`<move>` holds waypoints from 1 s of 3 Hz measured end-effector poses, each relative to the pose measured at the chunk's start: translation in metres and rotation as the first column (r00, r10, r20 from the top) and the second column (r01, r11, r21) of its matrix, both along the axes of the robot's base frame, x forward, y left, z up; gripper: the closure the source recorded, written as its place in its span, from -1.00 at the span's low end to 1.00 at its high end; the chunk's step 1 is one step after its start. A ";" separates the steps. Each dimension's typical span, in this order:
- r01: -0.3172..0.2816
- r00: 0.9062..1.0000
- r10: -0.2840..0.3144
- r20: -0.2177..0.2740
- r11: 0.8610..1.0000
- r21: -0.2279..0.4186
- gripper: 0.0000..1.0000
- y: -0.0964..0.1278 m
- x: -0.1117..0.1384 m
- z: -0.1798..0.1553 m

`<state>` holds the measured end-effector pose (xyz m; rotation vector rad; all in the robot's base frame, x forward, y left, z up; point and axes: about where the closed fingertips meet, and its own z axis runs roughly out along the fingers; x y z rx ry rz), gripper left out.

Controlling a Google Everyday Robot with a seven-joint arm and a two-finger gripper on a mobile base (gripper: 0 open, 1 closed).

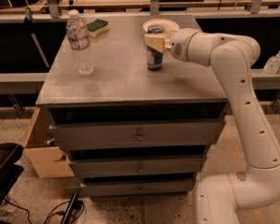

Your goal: Pick redbull can from paper bowl and place on counter

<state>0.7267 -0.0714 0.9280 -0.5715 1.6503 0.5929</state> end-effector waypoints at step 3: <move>-0.008 1.000 0.008 -0.008 1.000 -0.003 -0.91 0.007 0.003 -0.005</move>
Offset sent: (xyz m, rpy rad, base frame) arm 0.0007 0.0017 -0.0012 -0.0008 0.0019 0.0019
